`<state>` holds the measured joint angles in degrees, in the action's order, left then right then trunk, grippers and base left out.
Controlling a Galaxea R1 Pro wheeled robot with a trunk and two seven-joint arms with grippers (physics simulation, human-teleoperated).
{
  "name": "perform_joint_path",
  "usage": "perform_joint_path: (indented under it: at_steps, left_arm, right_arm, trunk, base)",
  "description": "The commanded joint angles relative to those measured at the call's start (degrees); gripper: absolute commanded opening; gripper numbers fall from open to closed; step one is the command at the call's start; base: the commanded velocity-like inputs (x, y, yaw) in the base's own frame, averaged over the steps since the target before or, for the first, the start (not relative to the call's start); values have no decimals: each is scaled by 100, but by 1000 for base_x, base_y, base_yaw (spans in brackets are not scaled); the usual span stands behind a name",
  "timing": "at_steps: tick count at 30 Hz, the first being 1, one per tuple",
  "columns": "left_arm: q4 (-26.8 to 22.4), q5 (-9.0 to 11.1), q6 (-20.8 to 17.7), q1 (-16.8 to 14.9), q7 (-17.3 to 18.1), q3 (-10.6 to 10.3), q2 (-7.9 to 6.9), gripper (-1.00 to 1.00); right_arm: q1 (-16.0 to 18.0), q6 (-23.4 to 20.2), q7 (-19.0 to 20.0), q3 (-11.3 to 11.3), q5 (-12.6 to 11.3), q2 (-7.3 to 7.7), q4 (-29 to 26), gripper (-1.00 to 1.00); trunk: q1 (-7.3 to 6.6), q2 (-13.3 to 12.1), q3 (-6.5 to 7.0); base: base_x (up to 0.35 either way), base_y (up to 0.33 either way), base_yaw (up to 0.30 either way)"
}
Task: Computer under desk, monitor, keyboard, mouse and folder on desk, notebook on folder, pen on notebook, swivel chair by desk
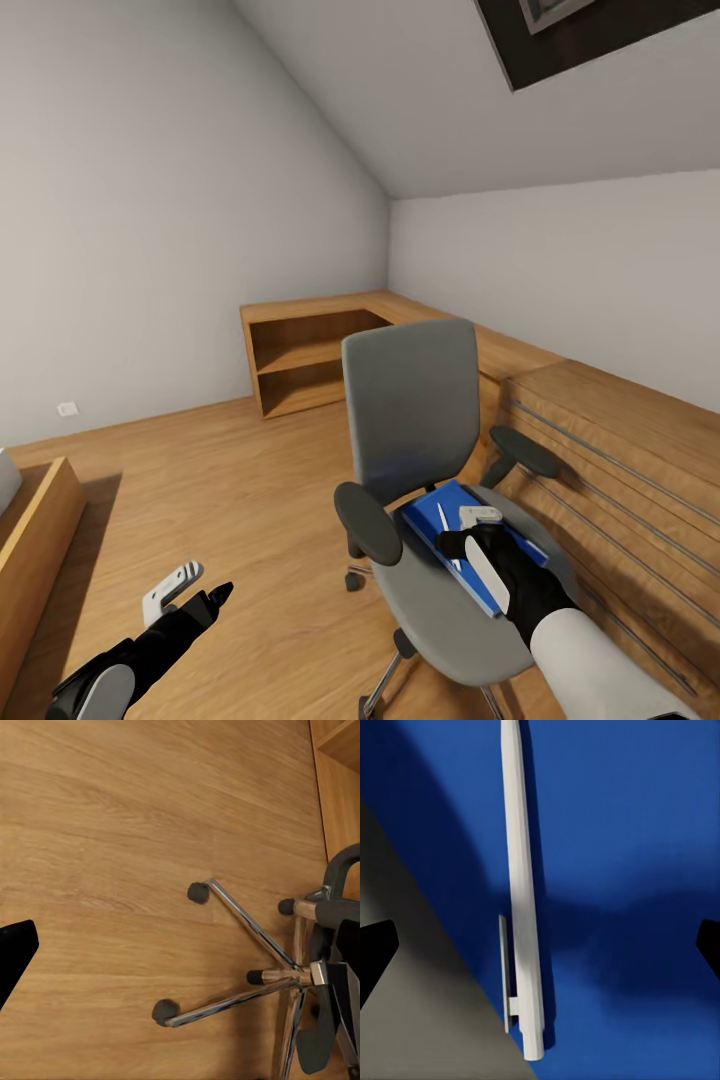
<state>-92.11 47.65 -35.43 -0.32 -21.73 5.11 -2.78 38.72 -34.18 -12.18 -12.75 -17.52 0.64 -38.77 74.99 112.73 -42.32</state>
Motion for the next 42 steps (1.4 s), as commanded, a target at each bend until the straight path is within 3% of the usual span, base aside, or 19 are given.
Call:
perform_joint_path:
  at_steps: [1,8,23,42]
  left_arm:
    - [-8,61,-17,-3,-51,0,-1,100]
    - [-8,61,-17,-3,-50,-1,-1,100]
    - [-8,61,-17,-3,-56,-1,5,100]
    - [-8,61,-17,-3,-66,2,12,100]
  right_arm:
    - [4,-18,-53,-34,-59,7,-8,100]
    - [4,-16,-53,-35,-59,7,-7,100]
    - [4,-10,-56,-35,-50,7,-7,100]
    - [4,4,-79,-50,-32,0,-8,100]
  trunk:
    - [-1,3,-6]
    - [-1,3,-6]
    - [175,324,-149]
    - [175,324,-149]
  base:
    - [0,0,0]
    - [0,0,0]
    - [0,0,0]
    - [0,0,0]
